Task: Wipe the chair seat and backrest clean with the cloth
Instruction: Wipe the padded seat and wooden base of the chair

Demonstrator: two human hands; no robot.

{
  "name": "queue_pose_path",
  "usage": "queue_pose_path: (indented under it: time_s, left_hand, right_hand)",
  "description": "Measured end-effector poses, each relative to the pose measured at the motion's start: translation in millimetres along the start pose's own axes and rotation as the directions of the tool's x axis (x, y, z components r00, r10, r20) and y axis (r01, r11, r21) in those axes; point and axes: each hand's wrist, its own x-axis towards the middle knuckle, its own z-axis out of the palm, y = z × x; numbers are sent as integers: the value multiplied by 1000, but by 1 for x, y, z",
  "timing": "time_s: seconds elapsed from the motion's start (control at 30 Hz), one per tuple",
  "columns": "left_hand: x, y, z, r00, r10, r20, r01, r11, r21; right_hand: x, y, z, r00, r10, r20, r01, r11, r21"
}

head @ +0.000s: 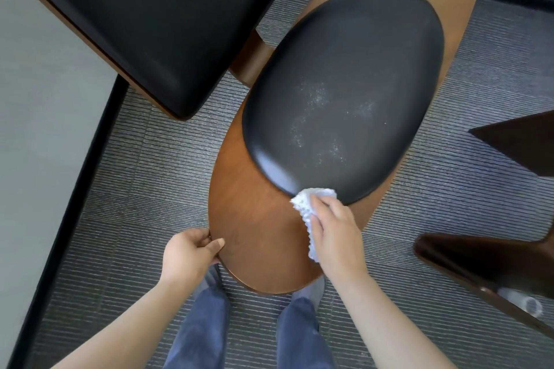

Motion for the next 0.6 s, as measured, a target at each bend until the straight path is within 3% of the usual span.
queue_pose_path:
  time_s: [0.07, 0.17, 0.37, 0.6]
  left_hand:
    - [-1, -1, 0, 1000, 12, 9, -11, 999, -34]
    - [-1, -7, -2, 999, 32, 15, -30, 993, -110]
    - [8, -18, -9, 998, 23, 64, -7, 971, -238]
    - [29, -30, -18, 996, -32, 78, 55, 951, -303]
  right_hand:
    - [8, -18, 19, 996, -50, 73, 50, 999, 0]
    - [13, -34, 53, 986, 15, 164, 1, 995, -99]
    - [16, -56, 90, 991, 59, 117, -40, 986, -160]
    - [30, -65, 85, 937, 12, 348, 34, 992, -124]
